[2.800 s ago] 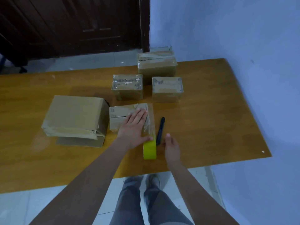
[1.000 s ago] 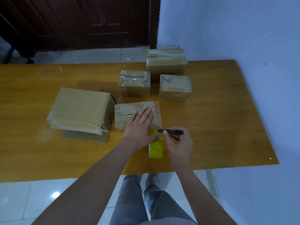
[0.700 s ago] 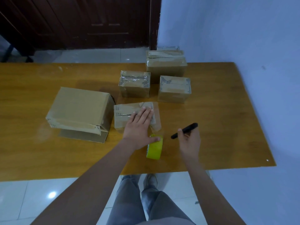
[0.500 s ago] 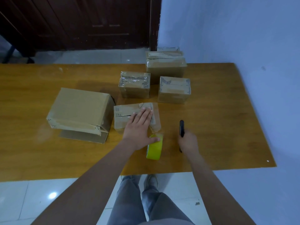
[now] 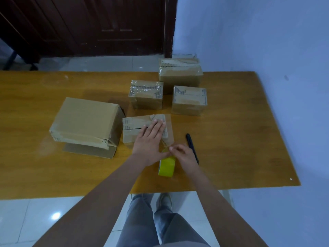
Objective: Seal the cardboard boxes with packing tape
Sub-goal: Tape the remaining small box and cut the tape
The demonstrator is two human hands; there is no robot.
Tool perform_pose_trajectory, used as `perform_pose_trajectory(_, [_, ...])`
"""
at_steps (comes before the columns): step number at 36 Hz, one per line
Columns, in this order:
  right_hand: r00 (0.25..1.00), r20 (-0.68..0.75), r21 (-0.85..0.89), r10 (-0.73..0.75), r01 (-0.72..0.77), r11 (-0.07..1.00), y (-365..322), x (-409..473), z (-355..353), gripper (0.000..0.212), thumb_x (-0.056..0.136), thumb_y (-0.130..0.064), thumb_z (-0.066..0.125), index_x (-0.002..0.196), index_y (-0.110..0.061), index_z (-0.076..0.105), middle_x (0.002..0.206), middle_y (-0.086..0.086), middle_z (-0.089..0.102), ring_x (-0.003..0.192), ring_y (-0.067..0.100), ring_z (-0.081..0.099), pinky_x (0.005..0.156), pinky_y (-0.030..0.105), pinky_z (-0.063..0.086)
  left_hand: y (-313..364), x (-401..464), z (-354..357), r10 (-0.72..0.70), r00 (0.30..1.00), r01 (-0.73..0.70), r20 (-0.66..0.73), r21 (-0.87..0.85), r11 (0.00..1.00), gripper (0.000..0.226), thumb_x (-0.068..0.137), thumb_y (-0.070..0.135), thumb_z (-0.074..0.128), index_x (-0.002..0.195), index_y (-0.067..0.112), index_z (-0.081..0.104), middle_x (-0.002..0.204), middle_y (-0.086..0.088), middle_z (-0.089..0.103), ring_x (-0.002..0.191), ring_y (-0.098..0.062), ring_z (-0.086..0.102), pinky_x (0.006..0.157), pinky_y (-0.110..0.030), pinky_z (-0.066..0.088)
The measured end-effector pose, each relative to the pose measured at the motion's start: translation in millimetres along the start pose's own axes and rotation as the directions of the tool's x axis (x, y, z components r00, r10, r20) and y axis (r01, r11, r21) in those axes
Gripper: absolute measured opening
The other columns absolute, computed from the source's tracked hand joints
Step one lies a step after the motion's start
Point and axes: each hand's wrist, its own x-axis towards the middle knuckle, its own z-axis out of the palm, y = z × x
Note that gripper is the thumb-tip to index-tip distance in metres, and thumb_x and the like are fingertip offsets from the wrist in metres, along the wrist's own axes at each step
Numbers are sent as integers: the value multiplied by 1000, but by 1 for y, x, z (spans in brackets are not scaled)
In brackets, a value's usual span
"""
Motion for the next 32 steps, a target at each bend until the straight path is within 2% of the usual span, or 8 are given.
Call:
perform_pose_trajectory(4, [1000, 22, 49, 23, -24, 999, -1, -1, 0, 20, 92, -15, 59, 84, 0, 68, 82, 2, 65, 82, 11, 59, 72, 12, 44, -1, -1, -1, 6, 1000, -6, 14, -2, 1000, 104, 80, 81, 25, 150, 17, -16, 159, 2, -18, 144, -13, -22, 119, -38, -10])
perform_pose_trajectory(9, [997, 47, -9, 61, -60, 998, -2, 0, 1, 16, 92, -18, 59, 87, -6, 68, 78, -2, 62, 75, 7, 56, 65, 10, 41, -5, 0, -3, 27, 999, -25, 27, -90, 996, 112, 60, 82, 2, 152, 19, -11, 159, 6, -16, 144, -9, -21, 116, -34, -13])
perform_pose_trajectory(13, [998, 45, -47, 41, -39, 998, -3, -1, 0, 14, 91, -20, 61, 86, -8, 67, 76, -2, 61, 72, 6, 55, 65, 14, 41, -10, 4, -11, 24, 998, -5, 59, -299, 954, 89, 75, 65, 18, 153, 25, 1, 160, 10, -8, 142, -1, -17, 114, -29, -12])
perform_pose_trajectory(17, [999, 47, -96, 26, -21, 995, -4, -4, 3, 20, 89, -20, 63, 90, 0, 68, 83, 7, 64, 79, 15, 57, 73, 28, 44, -5, 4, -11, -33, 999, 27, -11, -337, 941, 65, 97, 53, 29, 153, 24, 13, 160, 11, 3, 146, -4, -8, 115, -27, -10])
perform_pose_trajectory(21, [998, 56, -141, 12, -4, 990, -5, -10, 5, 18, 90, -18, 63, 87, -1, 68, 81, 9, 64, 78, 15, 57, 73, 31, 44, 0, 4, -9, -86, 994, 61, -70, -303, 951, 62, 99, 48, 36, 153, 24, 17, 160, 11, 8, 147, -7, -3, 116, -28, -6])
perform_pose_trajectory(26, [999, 51, -197, 15, -4, 980, -9, -18, -1, 19, 90, -23, 62, 85, -6, 68, 72, 0, 61, 66, 1, 52, 63, 20, 37, 0, 5, -5, -83, 987, 47, -136, -248, 967, 59, 100, 46, 36, 152, 24, 21, 159, 11, 12, 147, -8, -1, 116, -28, -2])
perform_pose_trajectory(29, [999, 6, -190, 34, -33, 981, -8, -18, -9, 17, 89, -29, 64, 80, -15, 69, 82, 8, 66, 75, 11, 58, 69, 27, 42, 1, 4, -3, -83, 983, 42, -161, -243, 969, 59, 100, 42, 39, 152, 23, 21, 159, 8, 14, 147, -10, 2, 117, -30, 0])
perform_pose_trajectory(32, [997, -34, -173, 67, -72, 982, -12, -18, -17, 14, 89, -22, 63, 76, -18, 65, 80, 0, 63, 78, 11, 58, 73, 28, 42, 1, 4, -1, -74, 980, 29, -186, -234, 972, 60, 100, 41, 41, 152, 23, 20, 159, 8, 15, 147, -11, 4, 117, -31, 1])
